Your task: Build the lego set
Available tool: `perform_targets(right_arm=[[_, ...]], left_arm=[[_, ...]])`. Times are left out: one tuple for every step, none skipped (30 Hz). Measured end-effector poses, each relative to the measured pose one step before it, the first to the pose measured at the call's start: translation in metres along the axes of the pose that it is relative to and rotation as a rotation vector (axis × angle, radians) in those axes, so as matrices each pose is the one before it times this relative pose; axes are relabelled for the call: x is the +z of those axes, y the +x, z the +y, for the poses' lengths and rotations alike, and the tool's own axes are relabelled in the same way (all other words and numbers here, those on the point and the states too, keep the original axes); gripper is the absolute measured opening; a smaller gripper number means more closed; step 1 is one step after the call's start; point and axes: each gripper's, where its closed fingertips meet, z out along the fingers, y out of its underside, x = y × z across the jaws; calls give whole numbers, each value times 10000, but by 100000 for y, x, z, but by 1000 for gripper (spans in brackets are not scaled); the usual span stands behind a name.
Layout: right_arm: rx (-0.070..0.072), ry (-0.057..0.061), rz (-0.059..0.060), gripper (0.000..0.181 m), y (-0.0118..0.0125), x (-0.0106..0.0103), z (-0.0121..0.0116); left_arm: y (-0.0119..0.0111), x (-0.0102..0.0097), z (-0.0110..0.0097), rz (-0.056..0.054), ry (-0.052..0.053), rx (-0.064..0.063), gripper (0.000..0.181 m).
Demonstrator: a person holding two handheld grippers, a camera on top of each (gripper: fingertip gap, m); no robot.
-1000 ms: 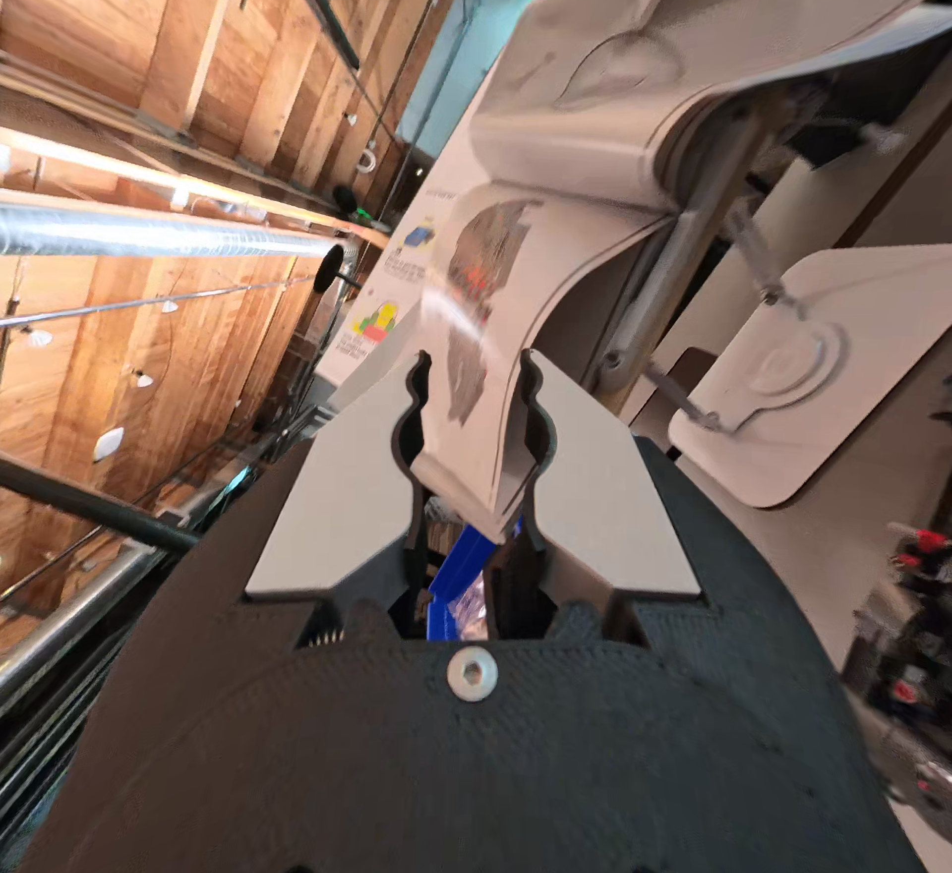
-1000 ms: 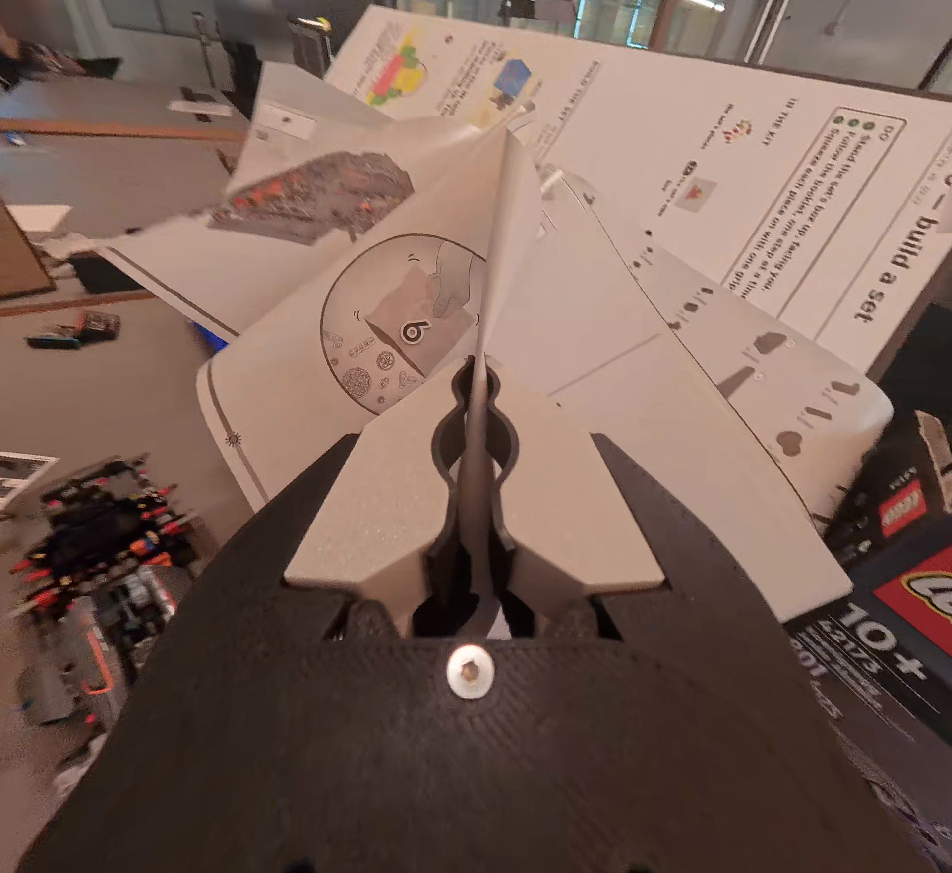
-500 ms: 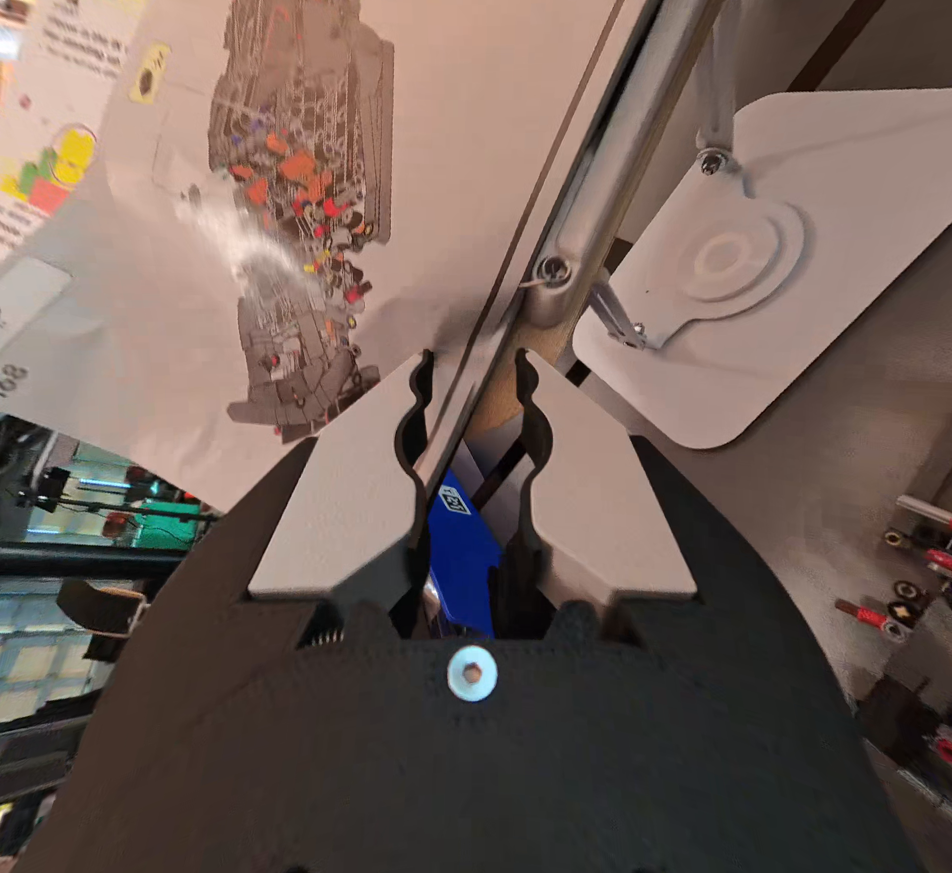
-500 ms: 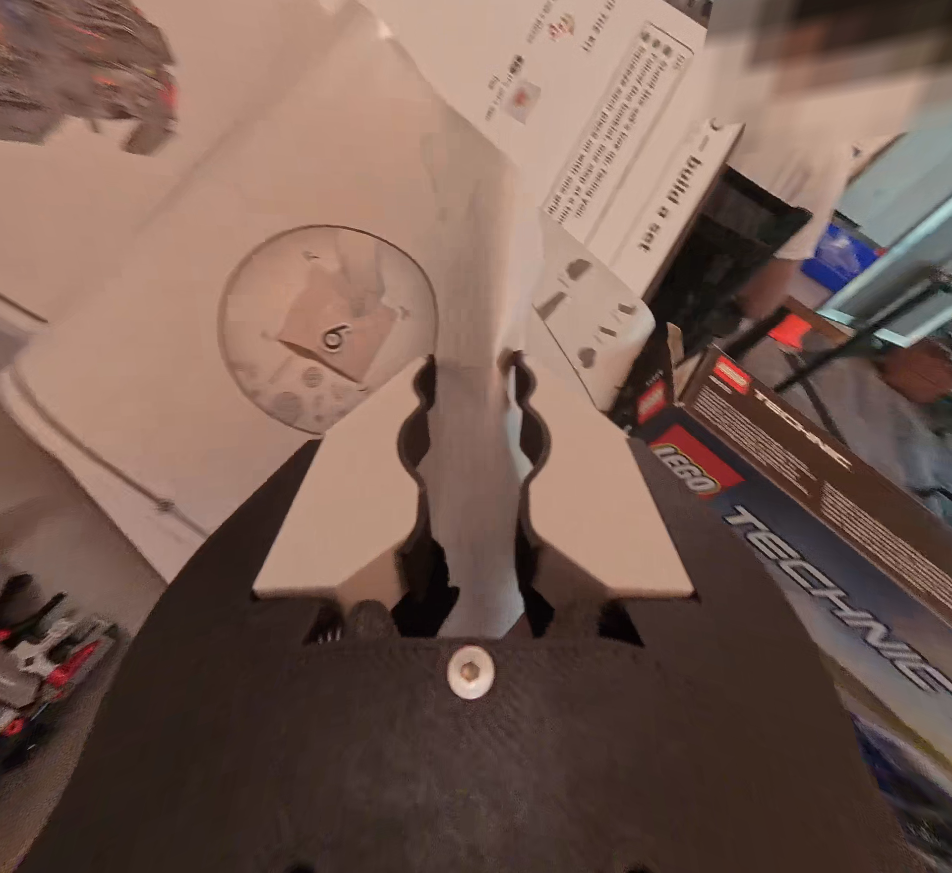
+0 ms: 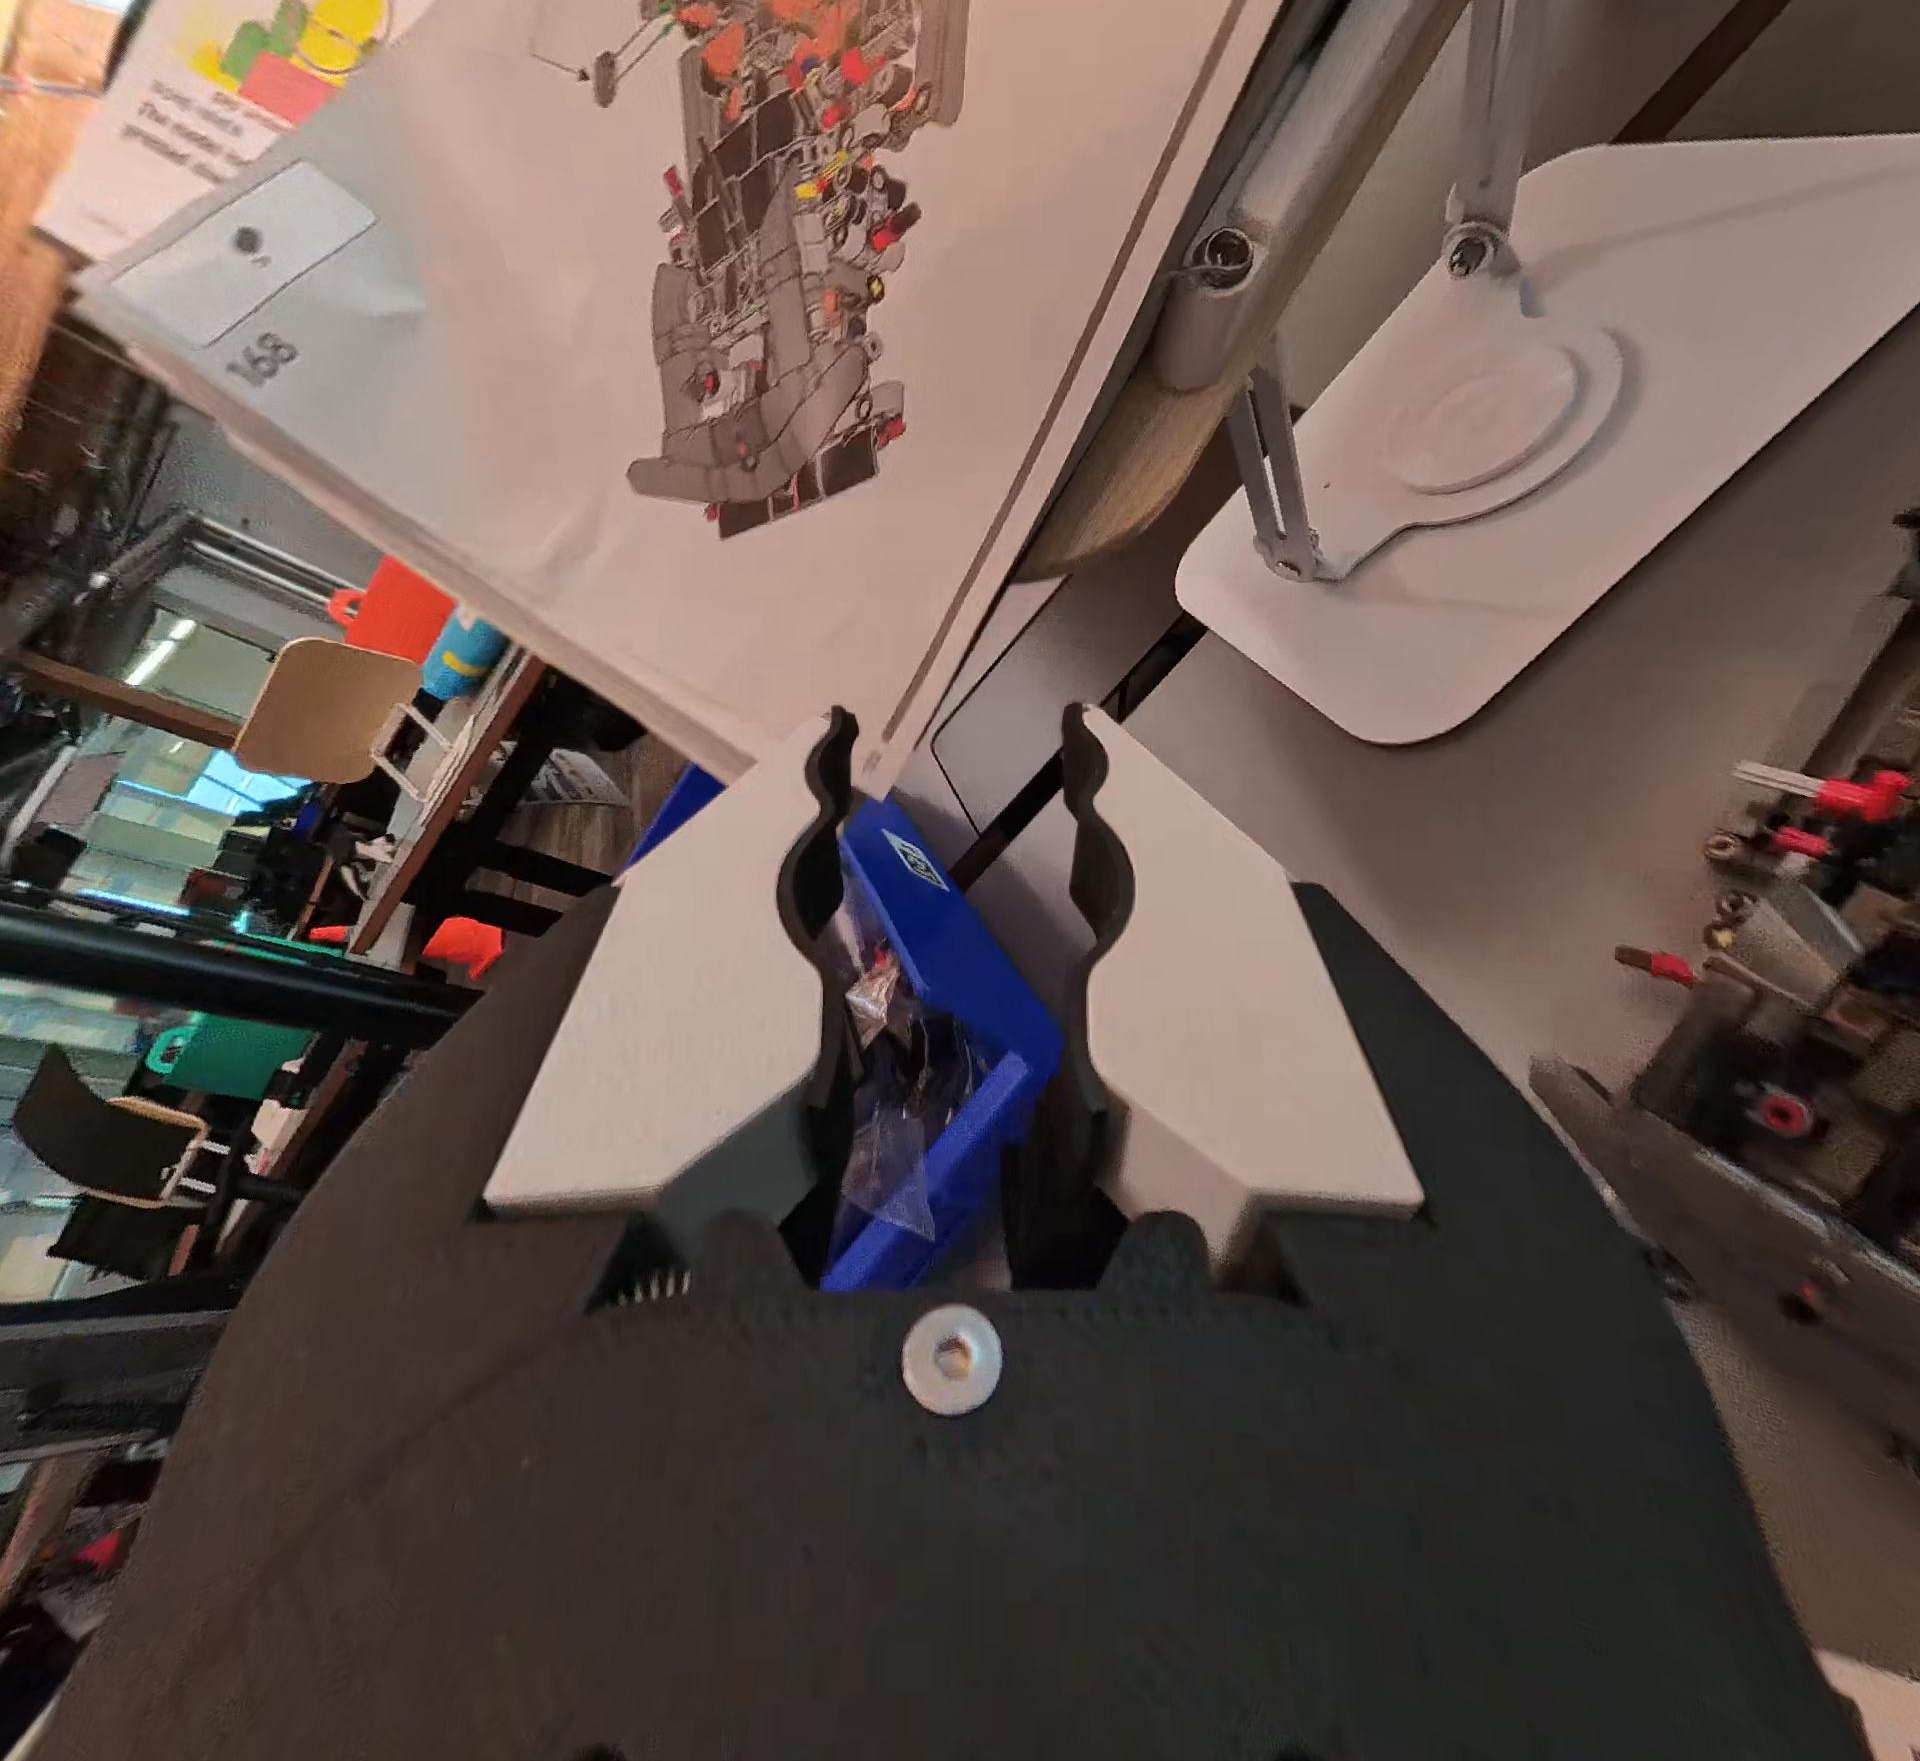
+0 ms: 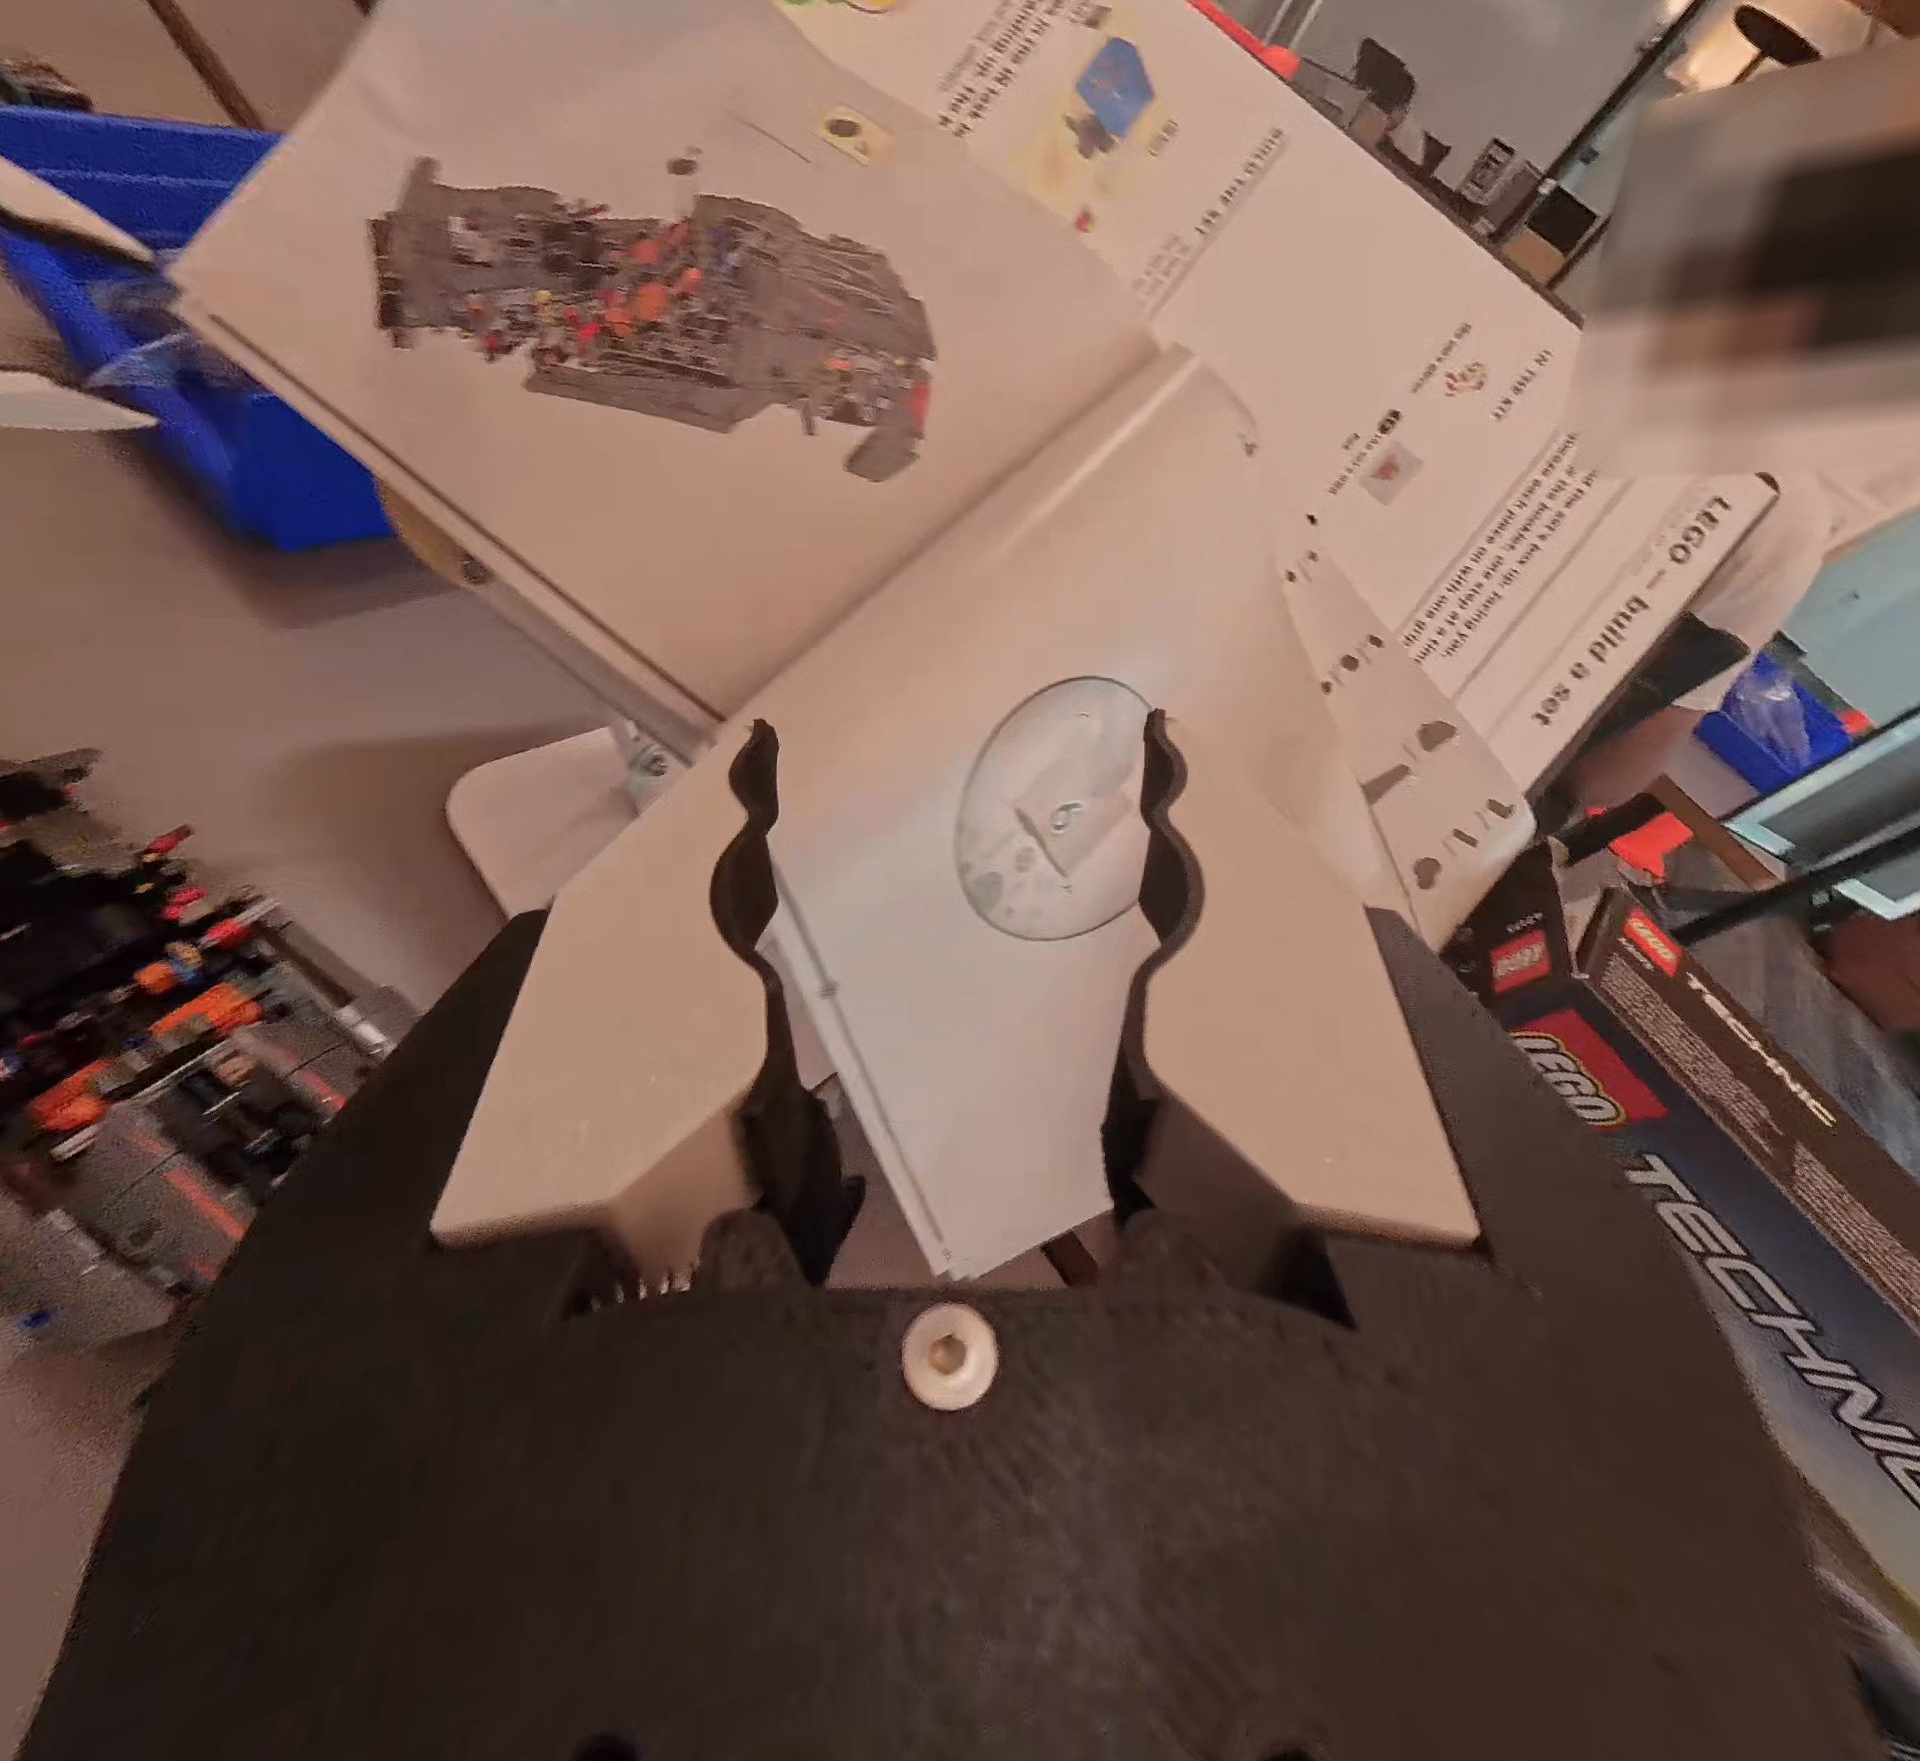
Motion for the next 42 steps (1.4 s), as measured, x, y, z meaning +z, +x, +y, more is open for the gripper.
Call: perform_targets(right_arm=[[-73,20,-317,69,-1209,-564,-245],[-1,47,-473,69,-1454,-547,-148],[142,10,-530,71,-1531,-491,76],[278,-53,-506,71,-1437,-389,353],[313,-105,-510,74,-1398,-278,614],[291,-157,-508,81,-1368,-228,874],[307,-133,-342,85,-1055,-188,1025],[349,-111,-171,85,-704,-172,1198],[390,-121,-132,85,-539,-57,1355],[407,-117,-146,87,-478,65,1438],[417,-119,-186,87,-477,178,1507],[391,-157,-259,90,-588,261,1562],[317,-209,-198,93,-484,301,1599],[236,-230,-34,94,-201,270,1607],[191,-231,40,96,-54,257,1557],[167,-210,5,99,-71,257,1426],[137,-195,7,101,-58,277,1288],[107,-178,83,101,124,340,1203],[125,-209,107,101,241,403,1234],[177,-163,-65,103,-8,441,1087],[206,12,-127,102,-126,398,734],[156,164,-76,99,-81,344,441],[87,203,-12,94,-13,295,355],[64,134,41,92,71,314,385],[53,21,61,92,88,349,449],[-6,-41,41,89,36,365,417],[-86,-21,27,86,-37,309,263],[-103,6,58,83,-9,245,113],[-64,-6,52,83,14,200,40],[-33,-17,0,82,-2,180,11],[-32,-23,-16,81,-12,187,8],[-49,-19,4,78,19,161,0],[-54,-13,11,77,30,142,-16],[-45,-10,13,75,29,156,-4],[-46,-4,-5,74,-10,143,-11],[-49,14,-13,70,-50,117,-39],[-59,52,-2,66,-57,81,-116],[-55,52,2,64,-83,72,-130],[-30,-15,-24,64,-99,97,-46],[-25,-56,-22,64,-87,114,14],[-50,-58,-4,62,-58,108,33],[-62,-61,0,60,-56,113,44]], left_arm=[[-26,-967,244,85,97,-121,41],[90,-964,331,127,48,-99,43],[280,-997,255,162,113,-22,44],[525,-972,225,235,170,32,44],[667,-764,442,282,11,-102,43],[896,-504,675,421,-114,-228,44],[1025,-271,788,467,-117,-275,48],[1114,-70,911,514,-129,-246,49],[1034,129,1006,494,-138,-237,49],[873,317,1086,433,-172,-264,50],[957,423,1090,551,-196,-248,50],[1030,469,919,642,-132,-233,49],[891,490,750,596,-44,-255,49],[607,469,622,467,11,-252,48],[616,410,493,487,80,-170,45],[497,348,579,421,-32,-122,41],[8,292,600,114,-134,-115,40],[-165,251,508,-20,-123,-23,40],[2,259,331,72,-59,-7,40],[-36,222,138,65,7,-80,40],[-19,163,44,79,51,-66,40],[24,126,39,116,44,-56,40],[-132,60,100,11,5,-53,40],[-205,-27,75,-56,4,-21,40],[-122,-67,16,0,44,-54,39],[-50,-66,-46,62,95,-108,39],[-16,-19,-69,81,117,-132,38],[46,18,-67,98,107,-106,38],[131,73,-5,121,56,-75,36],[145,130,45,102,8,-42,35],[144,153,48,66,-11,-6,35],[173,173,20,61,-17,14,35],[187,172,52,69,-42,35,35],[173,167,74,66,-65,37,35],[118,149,41,46,-34,20,34],[135,49,-123,73,81,-15,31],[222,21,-152,149,84,-42,29],[177,41,-176,116,108,-28,28],[151,83,-90,79,56,-15,28],[166,149,16,67,-12,33,27],[62,111,17,-7,-23,52,25],[92,8,-59,27,13,28,23]])
